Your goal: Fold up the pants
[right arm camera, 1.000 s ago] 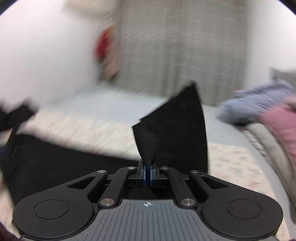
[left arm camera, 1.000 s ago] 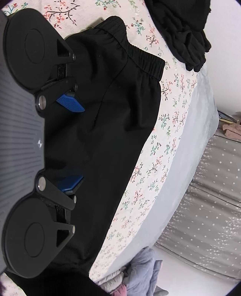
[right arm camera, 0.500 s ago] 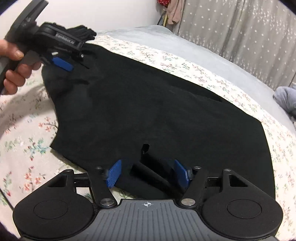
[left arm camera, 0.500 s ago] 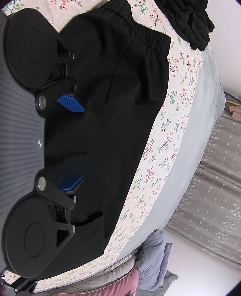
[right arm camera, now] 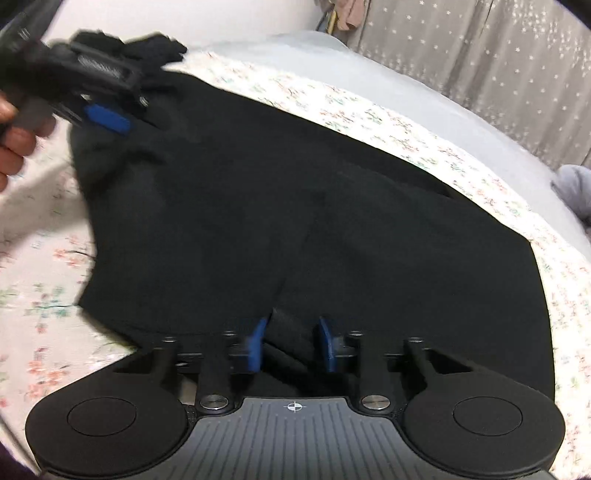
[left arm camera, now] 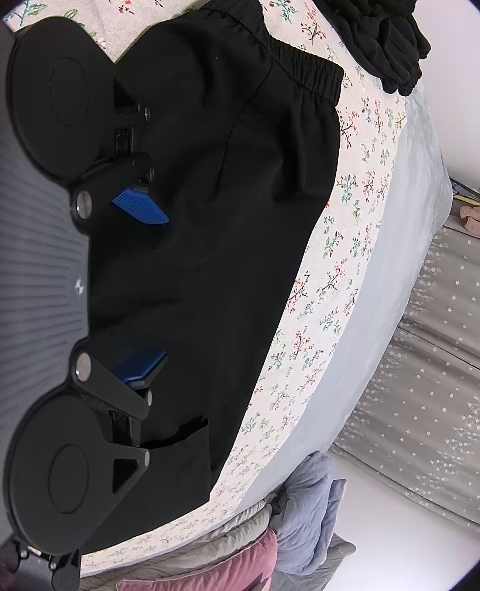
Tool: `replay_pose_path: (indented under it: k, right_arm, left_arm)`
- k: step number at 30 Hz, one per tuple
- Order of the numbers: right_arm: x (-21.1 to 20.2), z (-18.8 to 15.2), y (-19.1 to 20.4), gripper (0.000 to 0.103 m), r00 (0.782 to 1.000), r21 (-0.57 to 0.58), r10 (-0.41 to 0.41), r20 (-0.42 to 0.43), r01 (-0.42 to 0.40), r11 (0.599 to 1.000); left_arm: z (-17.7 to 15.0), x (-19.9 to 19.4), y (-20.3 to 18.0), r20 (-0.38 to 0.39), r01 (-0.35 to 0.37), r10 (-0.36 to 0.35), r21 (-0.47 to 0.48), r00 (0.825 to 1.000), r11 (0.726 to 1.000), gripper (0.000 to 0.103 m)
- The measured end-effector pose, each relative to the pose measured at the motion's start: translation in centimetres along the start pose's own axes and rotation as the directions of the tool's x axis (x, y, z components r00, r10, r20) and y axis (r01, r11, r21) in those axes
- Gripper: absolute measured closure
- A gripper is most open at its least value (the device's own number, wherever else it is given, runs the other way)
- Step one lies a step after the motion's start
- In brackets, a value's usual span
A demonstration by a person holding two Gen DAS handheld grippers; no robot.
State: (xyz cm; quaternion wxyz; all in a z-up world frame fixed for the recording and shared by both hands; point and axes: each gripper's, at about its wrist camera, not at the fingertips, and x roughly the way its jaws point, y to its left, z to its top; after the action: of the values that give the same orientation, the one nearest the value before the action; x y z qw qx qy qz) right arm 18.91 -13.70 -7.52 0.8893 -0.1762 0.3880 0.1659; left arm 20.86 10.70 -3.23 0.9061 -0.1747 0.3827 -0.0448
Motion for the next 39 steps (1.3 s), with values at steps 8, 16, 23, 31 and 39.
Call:
replay_pose_path:
  k: [8,16,23,31,39]
  right_arm:
    - [-2.0,1.4,-1.0,0.102,0.989,0.157,-0.075,0.124,0.055,0.986]
    - [-5.0,1.7,-0.5,0.101,0.934,0.307,-0.140,0.330,0.034,0.951]
    - [-1.0,0.5,3.1,0.077,0.999,-0.014,-0.032,0.013,0.032,0.999]
    - [0.5,10.0,-0.7,0.025,0.993,0.117,-0.025,0.112,0.011,0.993]
    - [11.6,13.7,-0.9,0.087,0.966,-0.014,-0.227,-0.124,0.227,0.974]
  left_arm:
    - [0.2,-0.3,0.3,-0.009,0.024,-0.024,-0.025,1.000,0.999,0.011]
    - [0.4,-0.4,0.7,-0.007,0.023,-0.023,-0.052,1.000,0.998,0.011]
    - [0.8,-0.4,1.2,-0.013,0.029,-0.030,-0.075,0.999,0.997,0.011]
    - [1.0,-0.3,1.9,-0.026,0.034,-0.037,-0.112,0.999,0.993,0.011]
    - [1.3,-0.3,2.6,-0.042,0.031,-0.037,-0.138,0.998,0.990,0.011]
